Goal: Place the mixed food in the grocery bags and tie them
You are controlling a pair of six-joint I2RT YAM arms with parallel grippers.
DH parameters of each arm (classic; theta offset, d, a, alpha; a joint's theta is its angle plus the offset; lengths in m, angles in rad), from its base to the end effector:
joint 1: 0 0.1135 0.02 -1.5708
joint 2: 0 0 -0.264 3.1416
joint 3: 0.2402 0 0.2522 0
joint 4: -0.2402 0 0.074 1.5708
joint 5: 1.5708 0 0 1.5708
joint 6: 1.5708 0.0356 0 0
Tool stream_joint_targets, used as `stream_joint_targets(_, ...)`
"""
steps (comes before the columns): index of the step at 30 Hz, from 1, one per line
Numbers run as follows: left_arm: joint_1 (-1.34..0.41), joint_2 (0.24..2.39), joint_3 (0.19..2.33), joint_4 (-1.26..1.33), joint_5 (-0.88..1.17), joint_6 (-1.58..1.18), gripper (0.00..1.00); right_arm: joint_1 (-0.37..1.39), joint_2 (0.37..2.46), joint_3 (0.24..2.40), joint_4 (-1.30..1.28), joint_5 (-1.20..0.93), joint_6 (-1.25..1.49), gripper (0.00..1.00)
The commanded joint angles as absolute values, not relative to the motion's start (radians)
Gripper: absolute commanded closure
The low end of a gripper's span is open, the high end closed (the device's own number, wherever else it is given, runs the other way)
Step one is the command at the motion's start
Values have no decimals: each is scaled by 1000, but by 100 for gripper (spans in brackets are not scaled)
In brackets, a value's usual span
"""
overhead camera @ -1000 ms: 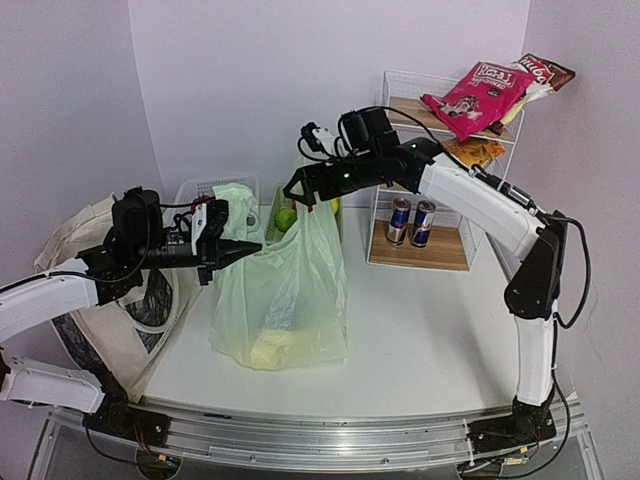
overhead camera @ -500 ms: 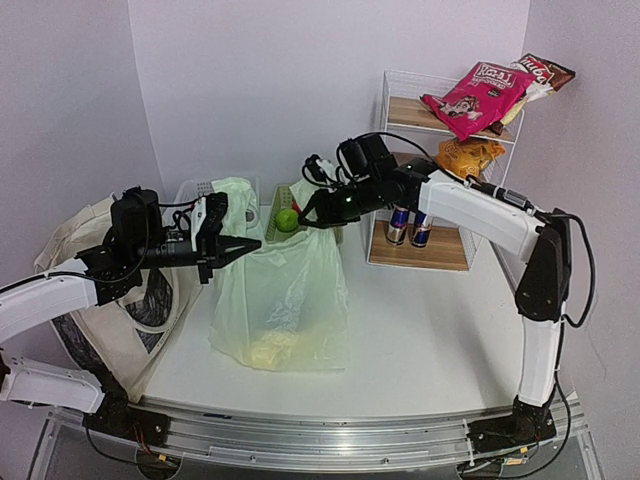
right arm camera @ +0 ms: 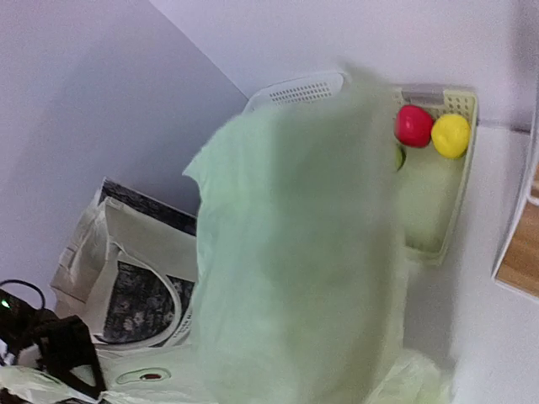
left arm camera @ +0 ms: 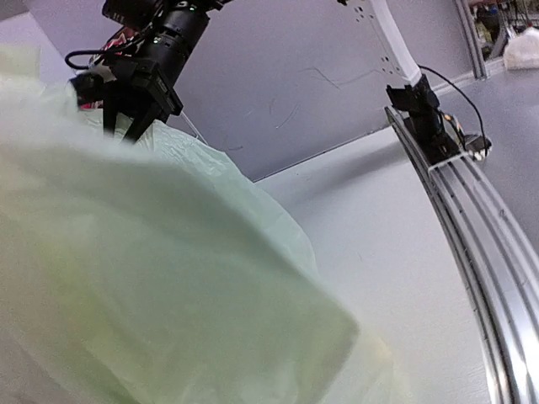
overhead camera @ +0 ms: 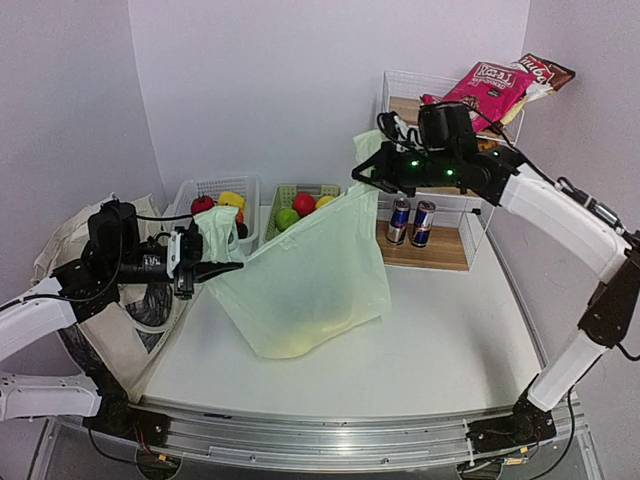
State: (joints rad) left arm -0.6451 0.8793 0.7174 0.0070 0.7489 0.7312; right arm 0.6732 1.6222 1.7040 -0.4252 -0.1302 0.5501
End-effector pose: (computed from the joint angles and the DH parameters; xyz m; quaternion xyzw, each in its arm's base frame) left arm 0.1468 -0.1408 0.3211 0.6328 0.3951 -0.2516 0.6166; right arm 0.2909 0.2379 0.4202 -0.0876 0.8119 0.3735 0.4400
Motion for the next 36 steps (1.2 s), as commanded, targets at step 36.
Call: stream_joint_targets(36,-768,1026,783,-308,960,1472,100,725,2040,1995,-217,109,600,100)
